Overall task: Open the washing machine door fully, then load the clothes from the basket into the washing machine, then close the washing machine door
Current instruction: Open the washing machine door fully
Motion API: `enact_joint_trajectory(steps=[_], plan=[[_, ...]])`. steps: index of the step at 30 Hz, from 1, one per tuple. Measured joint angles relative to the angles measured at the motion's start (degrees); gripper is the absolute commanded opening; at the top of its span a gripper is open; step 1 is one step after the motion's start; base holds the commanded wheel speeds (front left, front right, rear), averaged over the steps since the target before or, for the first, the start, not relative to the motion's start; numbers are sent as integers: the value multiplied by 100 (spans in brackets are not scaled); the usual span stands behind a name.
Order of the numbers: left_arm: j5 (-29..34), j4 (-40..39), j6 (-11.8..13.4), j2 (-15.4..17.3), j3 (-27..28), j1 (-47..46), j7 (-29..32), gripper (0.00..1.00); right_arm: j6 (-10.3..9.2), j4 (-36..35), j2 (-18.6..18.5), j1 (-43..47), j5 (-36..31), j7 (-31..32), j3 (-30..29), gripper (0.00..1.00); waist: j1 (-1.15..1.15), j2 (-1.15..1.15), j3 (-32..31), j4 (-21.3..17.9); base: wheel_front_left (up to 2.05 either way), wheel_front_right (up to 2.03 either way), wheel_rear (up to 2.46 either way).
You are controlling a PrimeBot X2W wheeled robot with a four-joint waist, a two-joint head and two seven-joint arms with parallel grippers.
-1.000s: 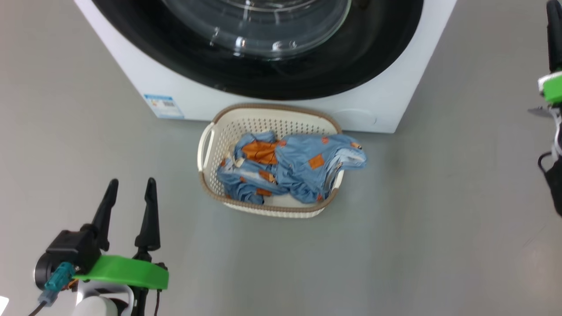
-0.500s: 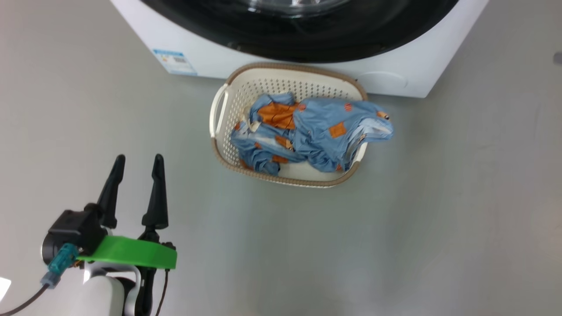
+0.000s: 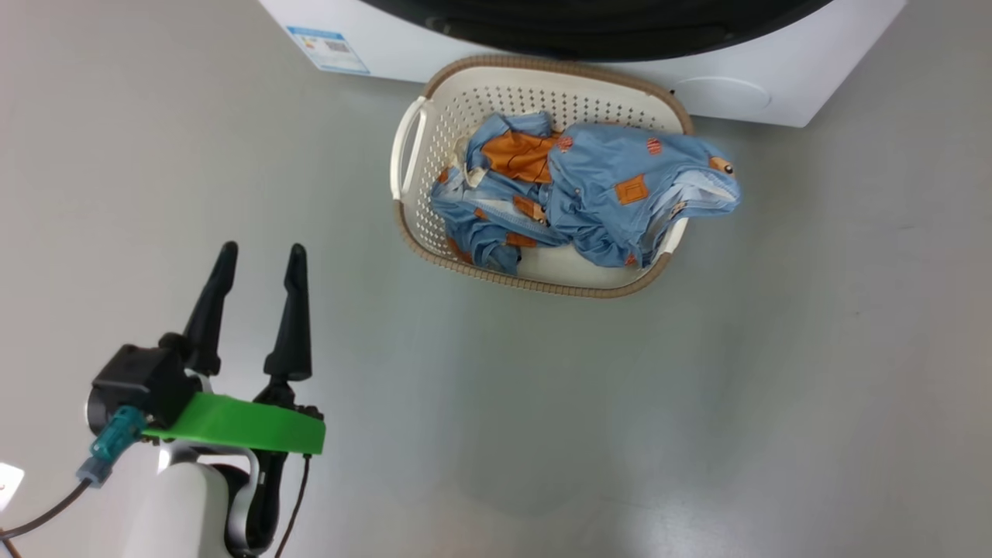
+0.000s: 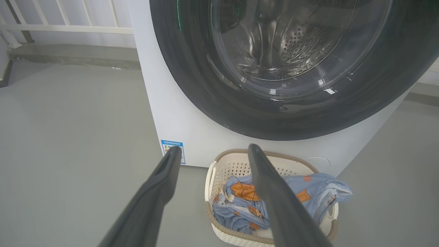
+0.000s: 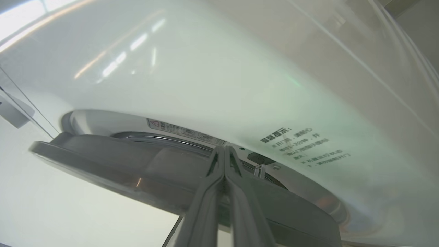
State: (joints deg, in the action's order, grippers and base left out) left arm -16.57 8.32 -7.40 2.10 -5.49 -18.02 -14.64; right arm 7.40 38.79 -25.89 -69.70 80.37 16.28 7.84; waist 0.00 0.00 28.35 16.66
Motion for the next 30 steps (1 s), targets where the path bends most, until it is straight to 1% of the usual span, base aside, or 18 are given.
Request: enact_joint_trajectory(steps=[8,17,22,30], plan=[[-54,0,0,-27,-76,-77,0,100,0,88,-4,-282,115,197,133,0,0,0,163,118,0,0,0],[-108,4,0,-35,-98,-93,0,100,0,197,-118,-367,158,511,292,0,0,0,141,194,0,0,0],[-107,73,0,-38,-96,-76,0,100,-2,318,-154,-239,267,782,427,0,0,0,-56,195,0,0,0],[-87,125,0,-23,-87,-8,0,100,-3,282,-88,246,359,949,583,0,0,0,-406,129,0,0,0]])
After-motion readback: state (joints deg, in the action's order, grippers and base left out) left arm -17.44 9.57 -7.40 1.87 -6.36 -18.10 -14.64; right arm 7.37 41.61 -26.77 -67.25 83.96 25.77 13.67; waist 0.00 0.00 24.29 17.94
